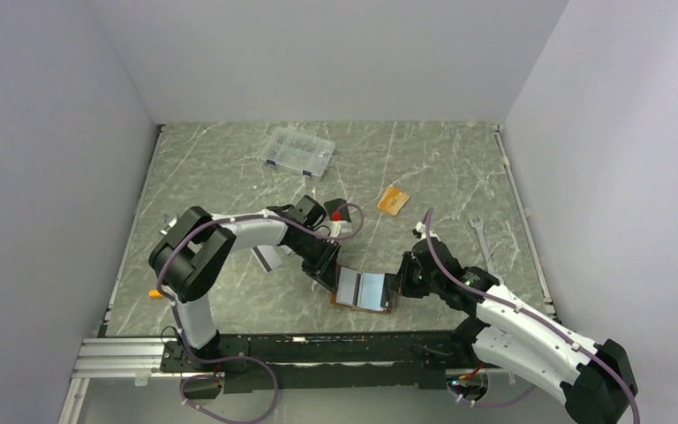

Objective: Put the credit cards into the card holder
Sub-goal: Turn over the card slot in the card holder.

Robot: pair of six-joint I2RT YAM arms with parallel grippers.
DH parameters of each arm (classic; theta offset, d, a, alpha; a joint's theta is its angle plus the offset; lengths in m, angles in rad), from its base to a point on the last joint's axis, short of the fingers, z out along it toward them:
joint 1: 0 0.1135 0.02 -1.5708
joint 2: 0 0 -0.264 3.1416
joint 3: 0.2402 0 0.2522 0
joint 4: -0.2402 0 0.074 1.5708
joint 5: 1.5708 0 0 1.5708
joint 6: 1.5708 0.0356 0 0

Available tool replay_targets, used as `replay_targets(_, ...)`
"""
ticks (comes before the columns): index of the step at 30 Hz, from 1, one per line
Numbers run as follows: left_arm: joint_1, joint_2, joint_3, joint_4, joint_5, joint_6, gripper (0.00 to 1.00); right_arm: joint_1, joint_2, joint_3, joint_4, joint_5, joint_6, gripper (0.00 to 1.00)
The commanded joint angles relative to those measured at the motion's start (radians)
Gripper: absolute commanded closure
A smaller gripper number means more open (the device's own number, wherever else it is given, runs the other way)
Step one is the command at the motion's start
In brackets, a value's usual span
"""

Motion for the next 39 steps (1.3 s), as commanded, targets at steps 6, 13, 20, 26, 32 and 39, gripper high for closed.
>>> replay_targets(6, 0.016, -0.098, -0.025, 0.049, -0.035, -0.010, 0.75, 0.027, -0.021, -0.022, 0.040, 0.060, 0.042, 1.00)
replay_targets(13, 0.016, -0.110, -0.007, 0.020, -0.076, 0.009, 0.75, 0.029, -0.065, -0.033, 0.020, 0.090, 0.054, 1.00)
replay_targets(20, 0.016, -0.103, 0.004, 0.009, -0.086, 0.018, 0.75, 0.034, -0.052, -0.041, 0.024, 0.088, 0.050, 1.00)
replay_targets(26, 0.016, -0.122, -0.005, 0.015, -0.093, 0.021, 0.75, 0.044, -0.054, -0.033, -0.004, 0.113, 0.045, 1.00)
replay_targets(32, 0.015, -0.127, -0.002, 0.014, -0.097, 0.023, 0.74, 0.050, -0.065, -0.030, -0.025, 0.124, 0.043, 1.00)
replay_targets(39, 0.016, -0.125, 0.008, 0.009, -0.099, 0.026, 0.75, 0.053, -0.090, -0.018, -0.058, 0.135, 0.036, 1.00)
